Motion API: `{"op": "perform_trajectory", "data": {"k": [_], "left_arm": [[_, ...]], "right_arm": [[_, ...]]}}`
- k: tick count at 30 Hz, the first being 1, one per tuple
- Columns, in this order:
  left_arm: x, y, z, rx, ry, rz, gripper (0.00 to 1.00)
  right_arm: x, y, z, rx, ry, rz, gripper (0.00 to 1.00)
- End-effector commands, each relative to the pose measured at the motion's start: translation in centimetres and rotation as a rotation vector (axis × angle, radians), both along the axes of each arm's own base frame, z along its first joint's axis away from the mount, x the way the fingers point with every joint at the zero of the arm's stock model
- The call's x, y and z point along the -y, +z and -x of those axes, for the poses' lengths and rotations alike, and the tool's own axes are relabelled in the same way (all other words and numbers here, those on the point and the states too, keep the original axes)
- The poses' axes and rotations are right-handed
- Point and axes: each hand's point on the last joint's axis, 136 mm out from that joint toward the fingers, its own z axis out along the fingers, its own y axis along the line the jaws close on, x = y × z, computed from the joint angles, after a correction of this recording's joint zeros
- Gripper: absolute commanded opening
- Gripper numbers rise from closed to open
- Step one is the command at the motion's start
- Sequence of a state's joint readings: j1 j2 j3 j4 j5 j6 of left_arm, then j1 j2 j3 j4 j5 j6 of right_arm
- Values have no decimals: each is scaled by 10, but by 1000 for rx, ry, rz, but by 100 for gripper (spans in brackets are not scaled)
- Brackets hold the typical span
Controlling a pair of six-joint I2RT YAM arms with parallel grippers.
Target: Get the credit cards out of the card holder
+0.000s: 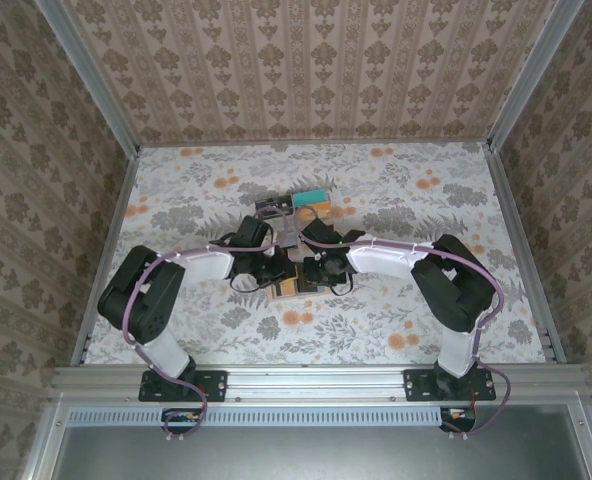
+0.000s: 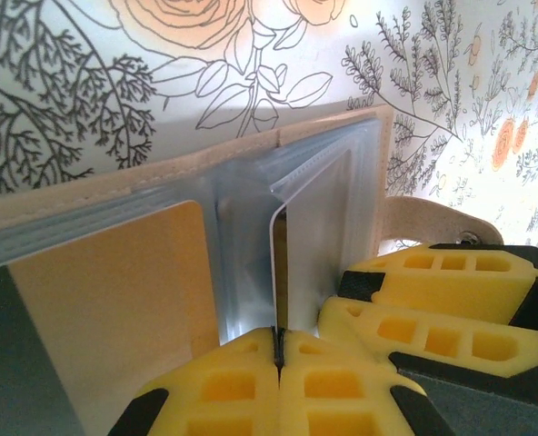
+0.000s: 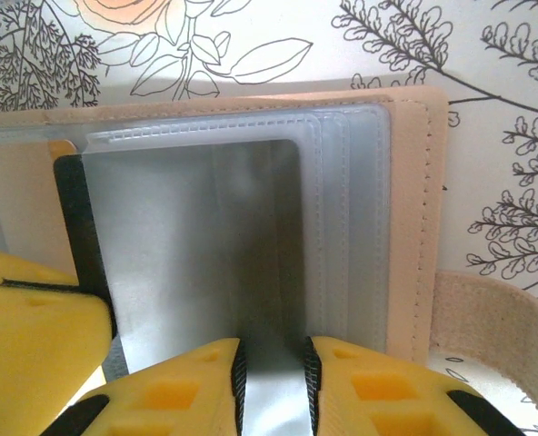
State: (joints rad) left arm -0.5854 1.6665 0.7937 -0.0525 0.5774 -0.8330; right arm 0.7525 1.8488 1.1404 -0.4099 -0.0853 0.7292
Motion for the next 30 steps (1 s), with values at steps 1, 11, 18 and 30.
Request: {"op": "perform_trajectory", "data": {"k": [1,11,18,30], "left_arm": [[-5,16,-1,49,-20,35,0],[-43,28,2,100,-9,8,0],[-57,49,-2,160,-5,30,0],[-43,114,-5,252,-14,300,0]], "right_arm": [[7,-9,3,-25,-8,40,27],[-6,29,-10,65,20,-167,30],[-23,75,-19,167,53,-399,46],[-37,116,-36,173,55,-732,74]]}}
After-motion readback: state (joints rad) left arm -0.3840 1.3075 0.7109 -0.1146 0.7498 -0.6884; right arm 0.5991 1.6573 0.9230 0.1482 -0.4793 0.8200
